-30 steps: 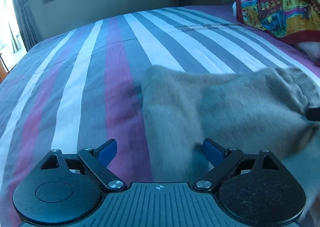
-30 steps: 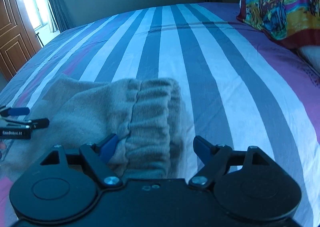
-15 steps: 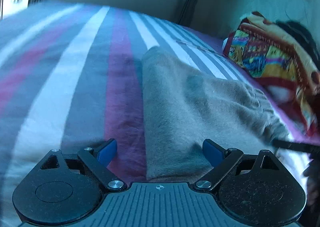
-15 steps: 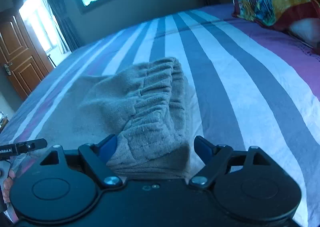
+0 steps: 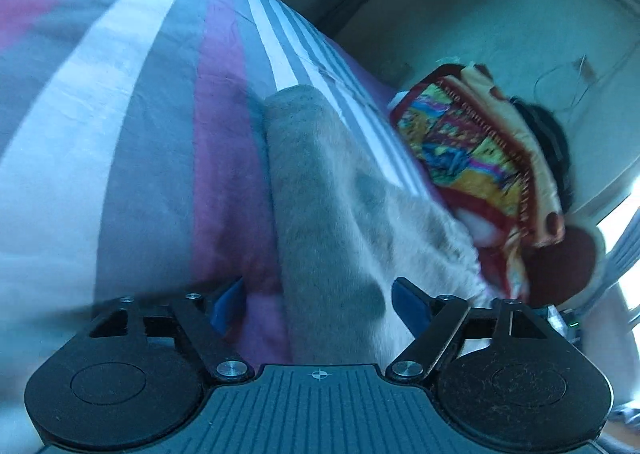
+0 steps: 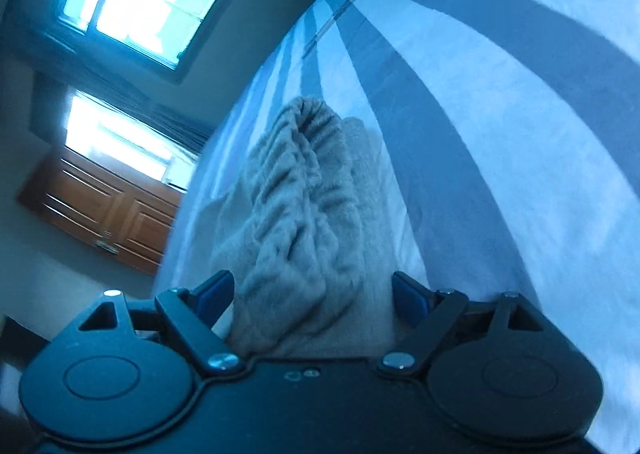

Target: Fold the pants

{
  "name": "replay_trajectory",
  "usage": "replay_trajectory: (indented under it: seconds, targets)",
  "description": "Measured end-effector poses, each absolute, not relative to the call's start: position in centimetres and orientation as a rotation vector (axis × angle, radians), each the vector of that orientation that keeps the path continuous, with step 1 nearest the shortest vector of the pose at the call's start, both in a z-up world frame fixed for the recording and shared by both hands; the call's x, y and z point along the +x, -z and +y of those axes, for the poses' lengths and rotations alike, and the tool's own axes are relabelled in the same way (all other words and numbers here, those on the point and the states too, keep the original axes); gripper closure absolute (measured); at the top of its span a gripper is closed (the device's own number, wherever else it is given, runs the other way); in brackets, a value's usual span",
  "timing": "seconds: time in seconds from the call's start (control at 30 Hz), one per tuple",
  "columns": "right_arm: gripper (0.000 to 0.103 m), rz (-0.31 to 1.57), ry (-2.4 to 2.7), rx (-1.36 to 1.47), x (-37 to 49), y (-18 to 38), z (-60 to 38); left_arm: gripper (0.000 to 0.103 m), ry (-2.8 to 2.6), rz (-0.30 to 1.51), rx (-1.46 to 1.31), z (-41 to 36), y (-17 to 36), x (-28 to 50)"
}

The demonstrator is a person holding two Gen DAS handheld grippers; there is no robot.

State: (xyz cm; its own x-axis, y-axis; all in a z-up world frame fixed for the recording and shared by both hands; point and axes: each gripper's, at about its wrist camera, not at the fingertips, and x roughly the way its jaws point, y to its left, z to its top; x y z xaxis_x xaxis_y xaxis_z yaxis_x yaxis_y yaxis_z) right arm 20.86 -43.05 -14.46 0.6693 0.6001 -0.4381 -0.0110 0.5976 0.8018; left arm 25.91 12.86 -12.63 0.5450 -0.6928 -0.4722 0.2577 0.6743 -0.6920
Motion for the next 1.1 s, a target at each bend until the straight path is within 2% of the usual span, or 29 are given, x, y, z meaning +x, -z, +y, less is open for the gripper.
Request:
replay_trajectory:
  seconds: [0.17,0.4,0.53,0.67,0.77,0.9,1.1]
  targets:
    - [0.021,0.801,-0.481,0.883,23.6,15.0,-43.6,0.033,0.679,0.824,-0.645,11.6,14.1,28.8]
    - [0.027,0.826,-0.586,0.778,27.7,15.4,-41.4,0.059,0.72,0.827,-0.681,9.7,15.6,31.7]
    - [0.029,0.819,-0.623,0.781,28.2,15.3,-41.3,0.061,0.748,0.826,-0.728,10.2,16.0,31.6]
    - [0.039,0.846,-0.645,0.781,27.4,14.9,-42.1,0.061,0.837,0.847,-0.74,10.4,16.1,30.6]
    - [0.041,0.853,-0.671,0.771,26.7,15.1,-43.1,0.061,0.839,0.869,-0.771,10.2,16.8,31.3]
    - [0.043,0.847,-0.666,0.83,28.3,15.8,-43.1,0.073,0.815,0.87,-0.719,8.6,16.7,32.1]
    - [0.054,0.85,-0.652,0.781,29.2,15.2,-41.8,0.077,0.772,0.801,-0.669,8.1,14.9,30.7]
